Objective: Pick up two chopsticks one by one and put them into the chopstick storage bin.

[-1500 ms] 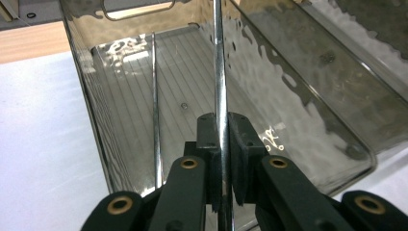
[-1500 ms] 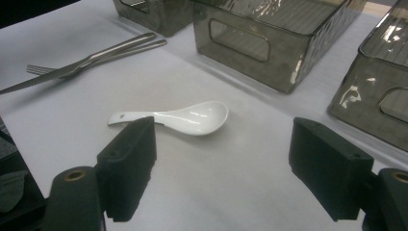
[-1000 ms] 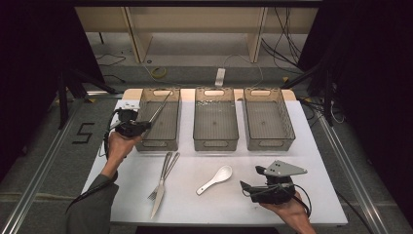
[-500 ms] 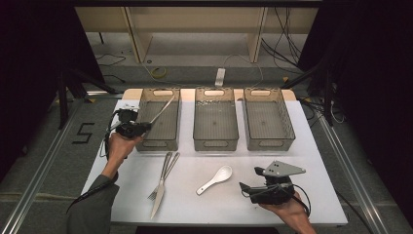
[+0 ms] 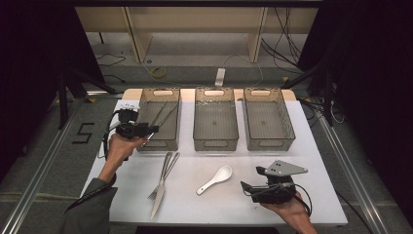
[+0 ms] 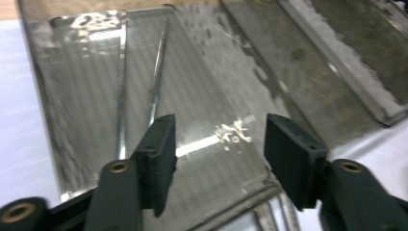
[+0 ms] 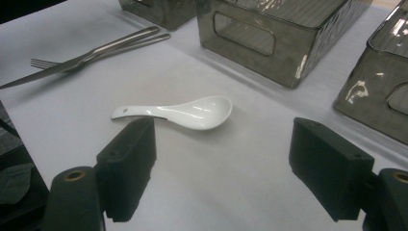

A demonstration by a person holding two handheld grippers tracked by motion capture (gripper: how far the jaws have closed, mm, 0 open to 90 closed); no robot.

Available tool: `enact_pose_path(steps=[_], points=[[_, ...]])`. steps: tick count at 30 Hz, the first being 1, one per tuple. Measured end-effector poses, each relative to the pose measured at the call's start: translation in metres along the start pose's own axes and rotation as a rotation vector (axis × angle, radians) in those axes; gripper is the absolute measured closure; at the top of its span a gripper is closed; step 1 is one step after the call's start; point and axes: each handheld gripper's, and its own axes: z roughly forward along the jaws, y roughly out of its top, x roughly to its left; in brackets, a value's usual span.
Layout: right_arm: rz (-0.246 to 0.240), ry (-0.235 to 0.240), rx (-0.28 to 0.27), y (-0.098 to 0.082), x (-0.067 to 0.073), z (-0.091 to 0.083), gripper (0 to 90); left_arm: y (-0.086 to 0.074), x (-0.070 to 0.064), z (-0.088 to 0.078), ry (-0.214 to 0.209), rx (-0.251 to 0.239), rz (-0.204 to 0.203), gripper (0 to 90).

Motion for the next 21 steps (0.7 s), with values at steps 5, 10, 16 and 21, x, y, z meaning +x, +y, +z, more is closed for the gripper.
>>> enact_pose_path(steps=[5, 10, 16, 21], points=[[-0.002, 0.000, 0.001, 0.000, 0.000, 0.001, 25.6, 0.000, -0.015, -0.002, -0.026, 0.016, 0.048, 31.1], [0.000, -0.007, -0.009, -0.001, -0.001, 0.000, 25.6, 0.000, -0.032, -0.005, -0.055, 0.016, 0.095, 23.7], [0.007, -0.011, -0.014, -0.001, -0.001, 0.000, 25.6, -0.004, -0.053, -0.006, -0.091, 0.023, 0.161, 20.8], [0.006, -0.012, -0.021, -0.001, -0.001, 0.000, 25.6, -0.009, -0.068, -0.006, -0.113, 0.042, 0.194, 19.6]])
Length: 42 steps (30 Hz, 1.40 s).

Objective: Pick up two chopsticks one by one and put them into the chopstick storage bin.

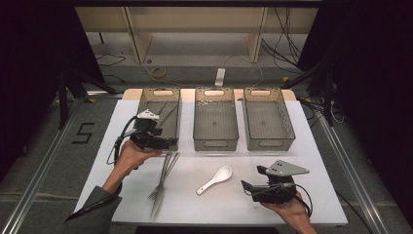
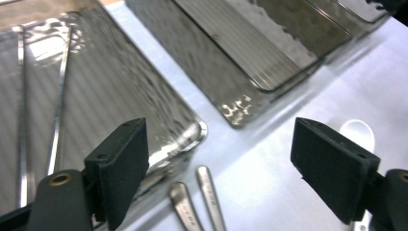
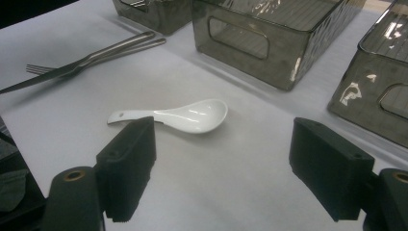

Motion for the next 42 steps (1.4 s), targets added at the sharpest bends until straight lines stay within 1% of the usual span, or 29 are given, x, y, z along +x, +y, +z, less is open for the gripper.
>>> enact_pose_path(steps=[5, 6, 7, 10, 18, 21, 23, 24, 33, 34, 42], points=[[0.002, -0.007, -0.007, 0.000, -0.001, 0.000, 25.5, -0.001, -0.013, 0.003, -0.018, 0.015, 0.041, 17.3], [0.005, -0.008, -0.007, 0.000, -0.001, 0.000, 25.5, -0.002, -0.016, 0.004, -0.021, 0.018, 0.041, 16.9], [0.005, -0.009, -0.010, 0.000, -0.001, 0.000, 25.4, -0.002, -0.017, 0.004, -0.022, 0.025, 0.051, 16.6], [0.007, -0.011, -0.013, 0.000, -0.001, -0.001, 25.4, -0.003, -0.022, 0.005, -0.030, 0.032, 0.065, 16.4], [0.007, -0.008, -0.011, -0.001, -0.003, 0.000, 25.4, -0.005, -0.039, 0.009, -0.053, 0.060, 0.095, 16.2], [0.009, -0.009, -0.011, -0.002, -0.003, 0.000, 25.5, -0.006, -0.045, 0.012, -0.063, 0.069, 0.096, 16.1], [0.010, -0.008, -0.013, -0.002, -0.003, -0.001, 25.4, -0.007, -0.048, 0.013, -0.069, 0.078, 0.110, 16.0], [0.012, -0.007, -0.016, -0.002, -0.004, -0.001, 25.4, -0.008, -0.051, 0.014, -0.075, 0.078, 0.108, 15.8], [0.009, -0.005, -0.015, -0.002, -0.003, -0.001, 25.4, -0.011, -0.065, 0.017, -0.089, 0.098, 0.142, 15.8], [0.008, -0.005, -0.015, -0.002, -0.003, -0.001, 25.4, -0.012, -0.067, 0.017, -0.091, 0.104, 0.153, 15.8], [0.011, -0.007, -0.009, -0.003, -0.004, 0.000, 25.4, -0.015, -0.076, 0.021, -0.100, 0.123, 0.165, 15.8]])
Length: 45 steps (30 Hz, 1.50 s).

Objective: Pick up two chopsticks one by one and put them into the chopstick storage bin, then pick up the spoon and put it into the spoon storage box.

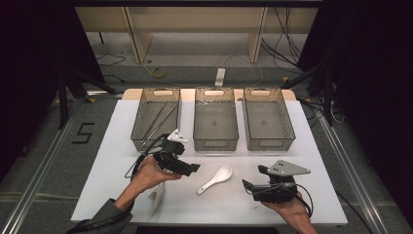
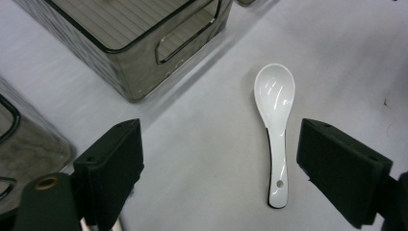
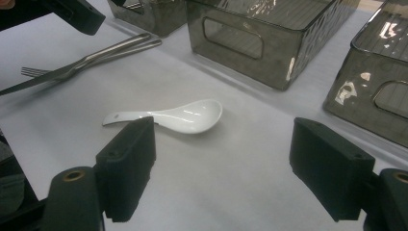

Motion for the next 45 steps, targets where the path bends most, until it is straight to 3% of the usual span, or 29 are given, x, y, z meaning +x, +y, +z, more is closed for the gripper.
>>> enact_pose_path(steps=[15, 20, 29, 38, 45], points=[[0.001, 0.000, 0.006, 0.000, 0.001, 0.000, 25.4, -0.004, -0.014, 0.010, 0.000, 0.043, 0.038, 15.9], [0.001, -0.001, 0.005, 0.000, 0.000, 0.000, 25.4, -0.005, -0.017, 0.013, -0.002, 0.051, 0.033, 15.9], [-0.011, -0.006, 0.007, 0.000, 0.000, 0.001, 25.4, -0.006, -0.024, 0.025, -0.025, 0.112, 0.032, 17.7], [-0.011, -0.016, 0.015, -0.002, 0.001, -0.002, 25.4, -0.007, -0.042, 0.048, -0.077, 0.206, 0.123, 30.0], [-0.019, -0.018, 0.021, -0.002, 0.003, -0.001, 25.5, -0.010, -0.046, 0.061, -0.087, 0.237, 0.147, 46.5]])
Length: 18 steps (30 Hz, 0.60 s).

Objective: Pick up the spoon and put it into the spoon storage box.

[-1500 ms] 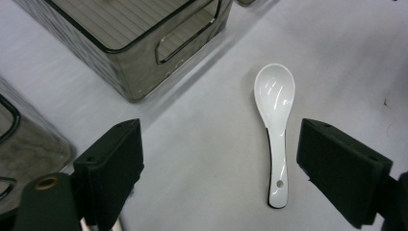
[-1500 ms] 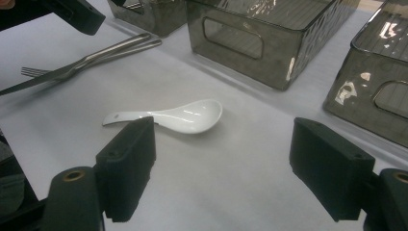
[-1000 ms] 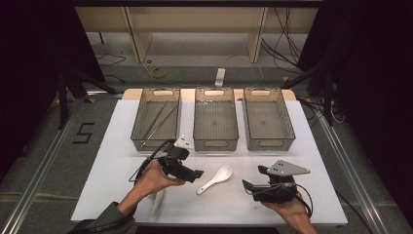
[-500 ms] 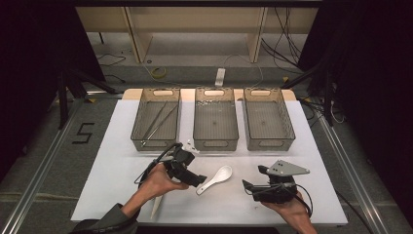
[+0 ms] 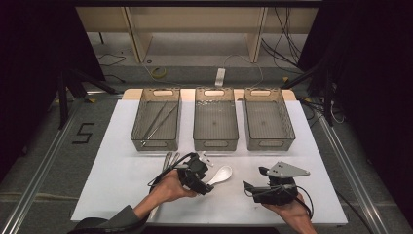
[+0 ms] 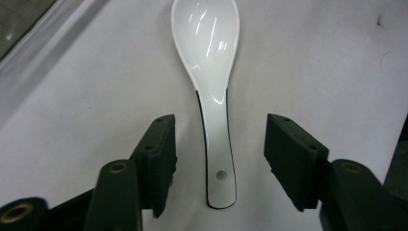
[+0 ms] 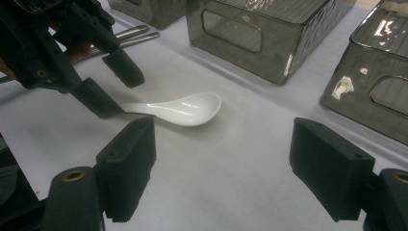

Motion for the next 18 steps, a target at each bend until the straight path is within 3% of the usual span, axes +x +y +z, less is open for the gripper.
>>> enact_pose_path(steps=[5, 18], points=[[-0.003, 0.001, 0.004, 0.000, 0.000, 0.001, 25.5, 0.001, -0.001, 0.006, -0.007, 0.017, 0.008, 55.2], [-0.008, 0.005, 0.012, 0.000, 0.000, 0.002, 25.7, 0.002, -0.002, 0.015, 0.021, 0.058, 0.033, 69.5]])
